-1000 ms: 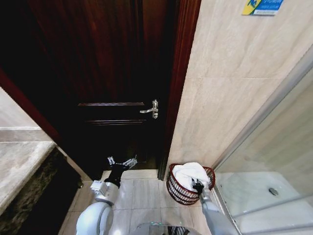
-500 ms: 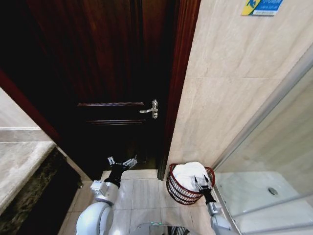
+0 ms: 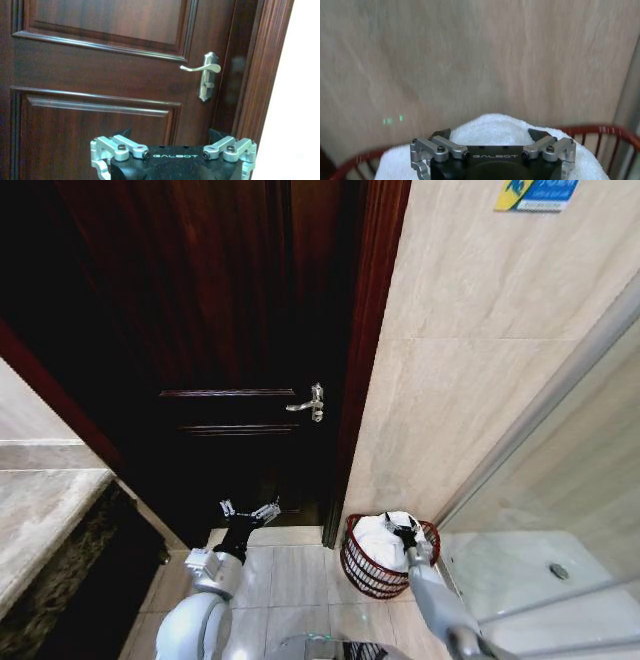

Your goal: Discard the used towel into the hamper.

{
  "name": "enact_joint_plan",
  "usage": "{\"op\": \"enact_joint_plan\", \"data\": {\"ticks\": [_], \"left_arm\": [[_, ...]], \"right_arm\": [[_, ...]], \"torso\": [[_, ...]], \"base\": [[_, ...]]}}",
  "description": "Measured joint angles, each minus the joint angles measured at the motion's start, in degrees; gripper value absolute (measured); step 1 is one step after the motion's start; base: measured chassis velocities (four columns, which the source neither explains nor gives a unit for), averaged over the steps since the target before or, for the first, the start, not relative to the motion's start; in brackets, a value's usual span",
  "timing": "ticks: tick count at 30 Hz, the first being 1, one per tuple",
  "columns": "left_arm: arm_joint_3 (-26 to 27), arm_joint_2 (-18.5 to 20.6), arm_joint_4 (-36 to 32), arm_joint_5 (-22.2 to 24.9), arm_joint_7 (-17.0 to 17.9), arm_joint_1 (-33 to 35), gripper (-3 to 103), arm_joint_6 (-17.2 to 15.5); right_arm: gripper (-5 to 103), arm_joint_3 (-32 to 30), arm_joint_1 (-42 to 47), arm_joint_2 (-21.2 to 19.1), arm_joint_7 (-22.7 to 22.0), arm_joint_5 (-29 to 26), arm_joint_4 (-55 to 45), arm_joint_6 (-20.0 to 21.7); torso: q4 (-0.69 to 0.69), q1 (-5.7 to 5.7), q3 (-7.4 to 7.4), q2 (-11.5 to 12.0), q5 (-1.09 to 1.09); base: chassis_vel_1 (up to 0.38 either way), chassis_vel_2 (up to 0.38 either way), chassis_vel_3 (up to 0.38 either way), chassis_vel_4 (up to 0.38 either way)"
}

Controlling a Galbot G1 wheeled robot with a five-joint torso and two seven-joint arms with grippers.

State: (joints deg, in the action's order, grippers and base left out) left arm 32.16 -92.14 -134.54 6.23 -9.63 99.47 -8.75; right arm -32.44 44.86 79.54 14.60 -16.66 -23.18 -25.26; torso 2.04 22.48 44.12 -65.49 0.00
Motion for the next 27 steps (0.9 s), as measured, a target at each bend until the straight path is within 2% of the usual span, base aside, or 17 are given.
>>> {"op": "enact_joint_plan", "data": {"ticks": [6, 8, 12, 15, 17, 18, 20, 24, 27], "left_arm": [[0.00, 0.00, 0.00, 0.00, 0.00, 0.00, 100, 0.00], [0.00, 0.00, 0.00, 0.00, 0.00, 0.00, 100, 0.00], [0.00, 0.00, 0.00, 0.00, 0.00, 0.00, 100, 0.00], [0.00, 0.00, 0.00, 0.00, 0.00, 0.00, 100, 0.00], [0.00, 0.00, 0.00, 0.00, 0.00, 0.00, 100, 0.00], [0.00, 0.00, 0.00, 0.00, 0.00, 0.00, 100, 0.00], [0.00, 0.00, 0.00, 0.00, 0.00, 0.00, 100, 0.00], [0.00, 0.00, 0.00, 0.00, 0.00, 0.00, 100, 0.00], [0.00, 0.00, 0.00, 0.00, 0.00, 0.00, 100, 0.00]], "right_arm": [[100, -0.49, 0.56, 0.16, -1.98, 4.34, 2.09, 1.52], [100, -0.93, 0.62, -0.11, -2.28, 7.00, 4.18, 4.01], [100, -0.90, -0.99, -0.23, -2.30, 7.53, 6.03, 7.36], [100, -0.85, -3.04, -0.15, -3.02, 9.07, 7.86, 9.37], [100, -0.71, -4.80, -0.05, -4.13, 11.43, 9.34, 12.51], [100, -0.71, -4.80, -0.05, -4.13, 11.43, 9.34, 12.51], [100, -0.52, -6.37, -0.02, -4.28, 14.03, 10.43, 16.57], [100, -0.73, -7.14, 0.79, -4.49, 14.40, 11.27, 19.50], [100, -0.68, -7.14, 1.23, -4.81, 15.00, 11.31, 20.08]], "torso": [[0.00, 0.00, 0.00, 0.00, 0.01], [0.00, 0.00, 0.00, 0.00, -0.01], [0.00, -0.01, 0.00, 0.00, -0.01], [0.02, 0.00, 0.00, 0.00, -0.01], [0.03, 0.00, 0.00, 0.00, 0.00], [0.03, 0.00, 0.00, 0.00, 0.00], [0.02, 0.00, 0.00, 0.00, -0.02], [0.01, 0.00, 0.00, 0.00, -0.01], [0.01, 0.00, 0.00, 0.00, 0.00]], "base": [[0.000, 0.000, 0.000, 0.000], [0.000, 0.000, 0.000, 0.000], [0.000, 0.000, 0.000, 0.000], [0.000, 0.000, 0.000, 0.000], [0.000, 0.000, 0.000, 0.000], [0.000, 0.000, 0.000, 0.000], [0.000, 0.000, 0.000, 0.000], [0.000, 0.000, 0.000, 0.000], [0.000, 0.000, 0.000, 0.000]]}}
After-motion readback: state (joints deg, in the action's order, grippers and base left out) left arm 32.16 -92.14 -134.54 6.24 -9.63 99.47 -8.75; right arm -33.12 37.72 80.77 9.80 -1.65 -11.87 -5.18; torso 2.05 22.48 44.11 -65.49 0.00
